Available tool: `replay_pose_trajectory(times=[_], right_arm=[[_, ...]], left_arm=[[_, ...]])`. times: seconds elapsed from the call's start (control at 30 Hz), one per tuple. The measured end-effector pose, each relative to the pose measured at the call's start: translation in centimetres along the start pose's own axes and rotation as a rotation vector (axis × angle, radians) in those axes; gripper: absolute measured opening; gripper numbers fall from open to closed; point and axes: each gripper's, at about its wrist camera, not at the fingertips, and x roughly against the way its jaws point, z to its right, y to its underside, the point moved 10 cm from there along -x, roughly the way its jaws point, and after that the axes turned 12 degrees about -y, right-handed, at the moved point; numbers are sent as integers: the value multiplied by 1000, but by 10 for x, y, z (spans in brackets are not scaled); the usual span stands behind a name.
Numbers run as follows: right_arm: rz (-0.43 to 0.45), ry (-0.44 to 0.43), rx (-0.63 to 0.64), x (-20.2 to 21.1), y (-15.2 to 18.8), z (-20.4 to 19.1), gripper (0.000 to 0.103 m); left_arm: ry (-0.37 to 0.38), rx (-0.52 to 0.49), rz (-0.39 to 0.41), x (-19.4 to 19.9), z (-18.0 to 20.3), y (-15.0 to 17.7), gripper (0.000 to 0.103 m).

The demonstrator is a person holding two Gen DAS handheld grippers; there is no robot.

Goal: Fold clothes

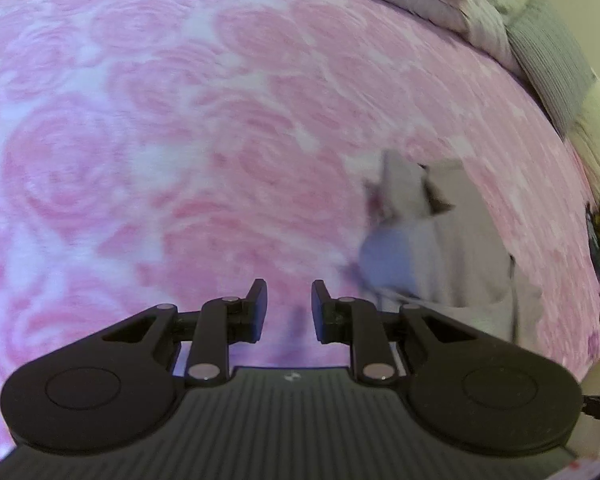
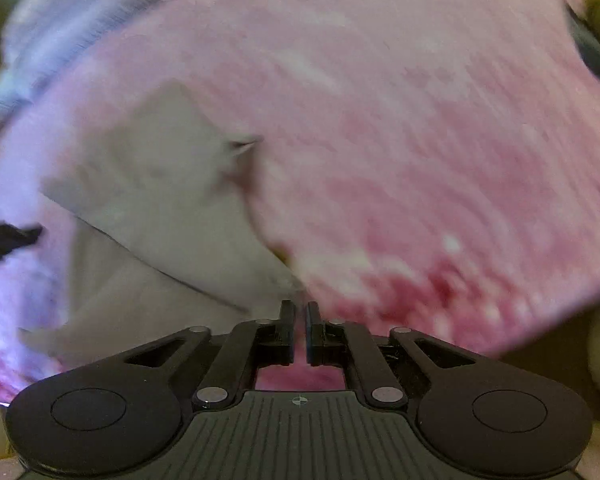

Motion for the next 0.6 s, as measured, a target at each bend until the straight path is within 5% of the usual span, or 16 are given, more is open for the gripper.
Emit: replay_pose_trajectory(times=[0.07, 0.13, 0.27, 0.47, 0.5, 0.57, 0.6], right_arm=[[44, 8, -33, 0, -9, 3, 38], [134, -53, -70, 4, -26, -1, 52], [216, -169, -23, -16, -57, -27, 52], [247, -174, -43, -69, -95, -33, 52], [254, -192, -79, -74, -98, -30, 50], [287, -212, -82, -73, -101, -28, 0], [306, -194, -43, -66, -102, -32, 0]], left_arm=[[20, -36, -3, -1, 12, -2, 18], [38, -67, 0, -1, 22, -5, 18], [47, -97, -3, -1, 30, -10, 19], [99, -99, -10, -2, 44, -21, 30], [112, -101, -14, -3, 47, -22, 30], [130, -116, -23, -6, 56, -24, 30], [139, -128, -21, -7, 60, -25, 28]])
